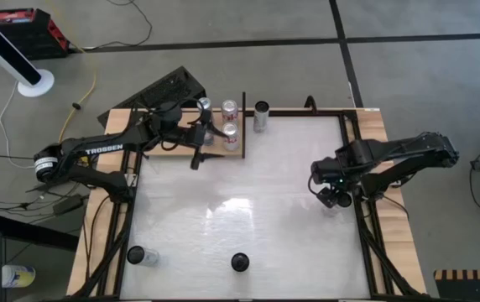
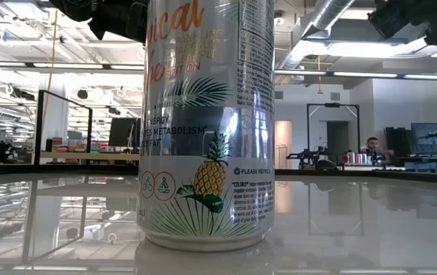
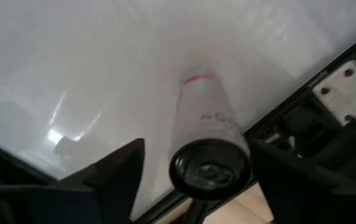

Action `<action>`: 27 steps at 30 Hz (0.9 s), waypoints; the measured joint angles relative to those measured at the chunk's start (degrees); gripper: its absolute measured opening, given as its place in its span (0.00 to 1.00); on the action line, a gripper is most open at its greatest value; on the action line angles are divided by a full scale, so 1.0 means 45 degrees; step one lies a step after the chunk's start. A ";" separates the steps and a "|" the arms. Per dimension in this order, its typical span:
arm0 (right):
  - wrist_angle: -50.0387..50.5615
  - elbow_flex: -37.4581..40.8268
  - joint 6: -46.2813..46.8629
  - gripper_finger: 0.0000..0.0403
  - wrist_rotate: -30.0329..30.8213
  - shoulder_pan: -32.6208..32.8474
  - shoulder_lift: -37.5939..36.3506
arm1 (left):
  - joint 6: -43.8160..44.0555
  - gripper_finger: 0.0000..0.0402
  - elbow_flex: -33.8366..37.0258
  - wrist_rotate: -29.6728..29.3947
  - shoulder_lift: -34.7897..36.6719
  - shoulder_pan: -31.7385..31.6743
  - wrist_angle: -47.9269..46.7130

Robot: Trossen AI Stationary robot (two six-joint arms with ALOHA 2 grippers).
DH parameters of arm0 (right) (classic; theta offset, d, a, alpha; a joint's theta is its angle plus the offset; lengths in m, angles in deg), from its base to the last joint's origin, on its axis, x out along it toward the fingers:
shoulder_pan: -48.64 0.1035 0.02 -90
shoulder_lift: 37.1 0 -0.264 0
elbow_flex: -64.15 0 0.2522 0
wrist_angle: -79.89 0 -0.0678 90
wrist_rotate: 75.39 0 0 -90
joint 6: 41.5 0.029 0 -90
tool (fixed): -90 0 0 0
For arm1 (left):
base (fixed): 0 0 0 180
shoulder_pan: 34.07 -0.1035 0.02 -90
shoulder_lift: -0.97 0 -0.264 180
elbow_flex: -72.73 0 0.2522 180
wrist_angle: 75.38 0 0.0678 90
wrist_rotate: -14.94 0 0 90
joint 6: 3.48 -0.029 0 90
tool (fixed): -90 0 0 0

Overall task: Place canned beverage on shelf
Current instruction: Put the right pink soda can on the shelf

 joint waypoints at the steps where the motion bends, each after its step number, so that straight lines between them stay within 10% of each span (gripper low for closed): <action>1: 0.0000 0.0000 0.0003 0.84 -0.0071 0.0058 0.0000 | 0.0101 0.71 0.0001 0.0100 0.0000 0.0026 -0.0004; 27: -0.0005 0.0860 0.3810 0.91 0.1165 0.3452 -0.0005 | 0.0153 0.71 0.0000 0.0571 0.0000 0.0403 -0.0002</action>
